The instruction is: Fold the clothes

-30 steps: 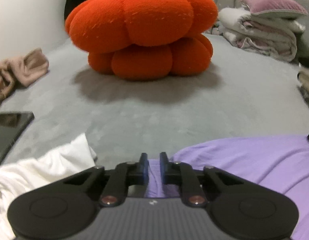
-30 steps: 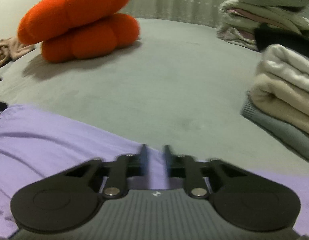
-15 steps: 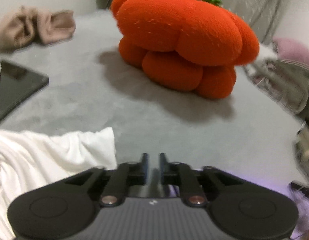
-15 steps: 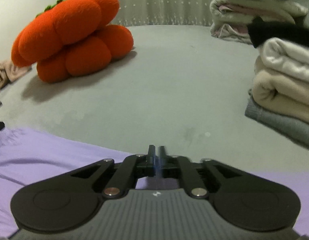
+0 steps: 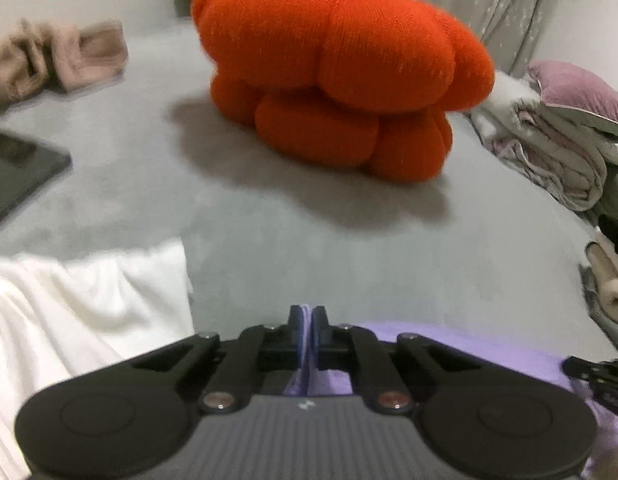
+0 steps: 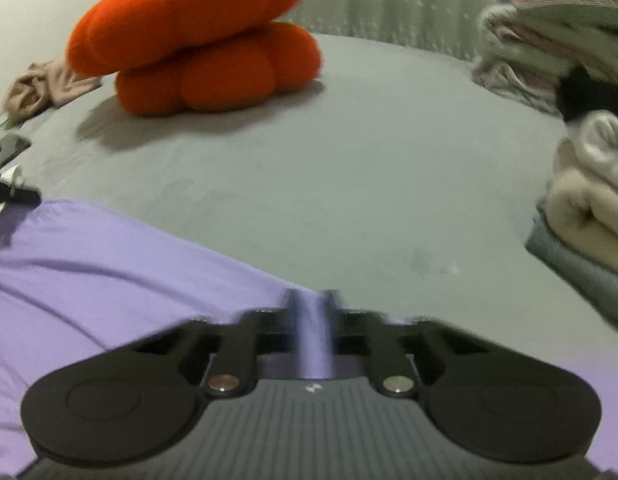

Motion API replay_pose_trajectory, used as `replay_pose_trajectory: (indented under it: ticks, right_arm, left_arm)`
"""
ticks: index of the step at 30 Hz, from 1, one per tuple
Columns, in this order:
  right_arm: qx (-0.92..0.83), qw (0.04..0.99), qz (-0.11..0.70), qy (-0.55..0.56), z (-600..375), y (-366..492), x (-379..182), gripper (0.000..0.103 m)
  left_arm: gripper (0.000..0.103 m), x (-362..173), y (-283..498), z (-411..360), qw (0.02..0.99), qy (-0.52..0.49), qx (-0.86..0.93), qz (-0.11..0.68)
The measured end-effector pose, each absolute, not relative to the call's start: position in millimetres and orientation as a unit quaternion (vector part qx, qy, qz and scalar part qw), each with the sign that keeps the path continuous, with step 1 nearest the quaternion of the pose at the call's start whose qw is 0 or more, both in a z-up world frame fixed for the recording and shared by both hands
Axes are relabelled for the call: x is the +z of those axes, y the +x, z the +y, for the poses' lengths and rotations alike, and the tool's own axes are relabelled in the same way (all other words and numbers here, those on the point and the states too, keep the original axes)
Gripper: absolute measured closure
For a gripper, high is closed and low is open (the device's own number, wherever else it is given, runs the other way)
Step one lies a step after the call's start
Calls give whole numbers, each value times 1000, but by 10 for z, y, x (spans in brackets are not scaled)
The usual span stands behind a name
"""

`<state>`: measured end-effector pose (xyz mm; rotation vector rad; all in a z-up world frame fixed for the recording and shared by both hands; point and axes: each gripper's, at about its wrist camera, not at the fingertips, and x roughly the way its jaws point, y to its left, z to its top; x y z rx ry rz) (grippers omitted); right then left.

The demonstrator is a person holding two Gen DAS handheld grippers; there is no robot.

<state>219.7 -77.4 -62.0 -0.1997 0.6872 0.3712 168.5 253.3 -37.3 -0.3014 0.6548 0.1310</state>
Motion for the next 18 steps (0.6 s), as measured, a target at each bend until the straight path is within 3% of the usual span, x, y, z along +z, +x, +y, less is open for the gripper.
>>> replay_pose_trajectory:
  ticks: [5, 10, 11, 12, 14, 15, 18]
  right_arm:
    - [140, 936, 304, -110, -643, 2241, -671, 103]
    - [126, 934, 310, -125, -573, 2334, -738, 99]
    - [126, 934, 312, -120, -599, 2330, -707, 98]
    - [126, 934, 316, -110, -644, 2314, -677, 91]
    - [123, 935, 324, -76, -779, 2250, -618, 89]
    - [121, 935, 328, -59, -846, 2218, -588, 85]
    - [114, 935, 336, -13, -1077, 2082, -516, 59]
  left_arm:
    - [98, -477, 1728, 2529, 940, -117, 92, 308]
    - [90, -539, 1742, 2452, 942, -92, 103, 306]
    - [80, -515, 1731, 2429, 943, -90, 104, 302]
    - [63, -492, 1720, 2407, 944, -87, 105, 299]
    - [45, -445, 1699, 2361, 947, -82, 107, 292]
    - [43, -422, 1688, 2339, 948, -79, 109, 289]
    - [35, -345, 1650, 2247, 952, -72, 106, 277]
